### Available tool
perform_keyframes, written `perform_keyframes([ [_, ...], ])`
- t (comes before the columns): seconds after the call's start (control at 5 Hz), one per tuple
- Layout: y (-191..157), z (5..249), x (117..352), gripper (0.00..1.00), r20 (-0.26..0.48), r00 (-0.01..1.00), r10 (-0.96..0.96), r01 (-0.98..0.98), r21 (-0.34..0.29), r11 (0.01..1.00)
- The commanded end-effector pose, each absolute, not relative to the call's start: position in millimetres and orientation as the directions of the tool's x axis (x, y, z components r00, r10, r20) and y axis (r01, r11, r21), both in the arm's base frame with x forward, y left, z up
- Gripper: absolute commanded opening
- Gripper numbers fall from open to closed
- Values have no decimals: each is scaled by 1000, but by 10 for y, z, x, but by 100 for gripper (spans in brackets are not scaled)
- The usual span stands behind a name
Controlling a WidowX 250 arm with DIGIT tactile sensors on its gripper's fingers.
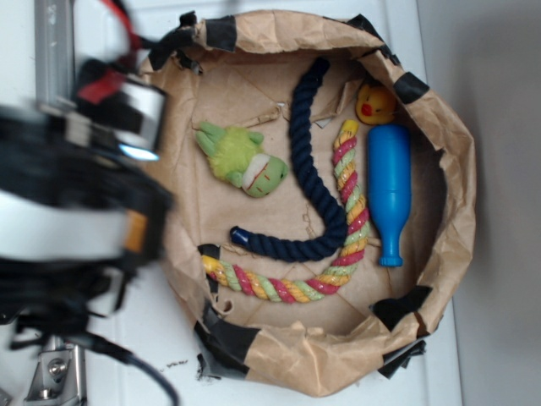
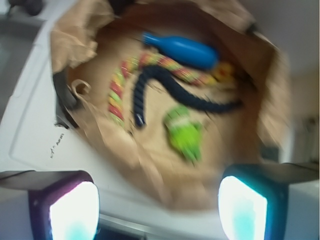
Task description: Grab the green animal.
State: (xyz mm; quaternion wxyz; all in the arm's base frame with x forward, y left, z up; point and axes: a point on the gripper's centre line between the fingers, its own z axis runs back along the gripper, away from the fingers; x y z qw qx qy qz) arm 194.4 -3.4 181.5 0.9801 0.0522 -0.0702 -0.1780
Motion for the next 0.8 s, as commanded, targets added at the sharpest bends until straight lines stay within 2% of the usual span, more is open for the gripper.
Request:
perform_keyframes([
  [0.0,429,896,2256,100,16,939,-345,343,68,937],
  [0.2,554,564,2208,100,-39,943,-330,331,10,944],
  [0.4,617,320,2173,100,-75,931,-356,357,2,934],
  [0.6,561,-74,2228,100,-22,902,-430,431,17,902],
])
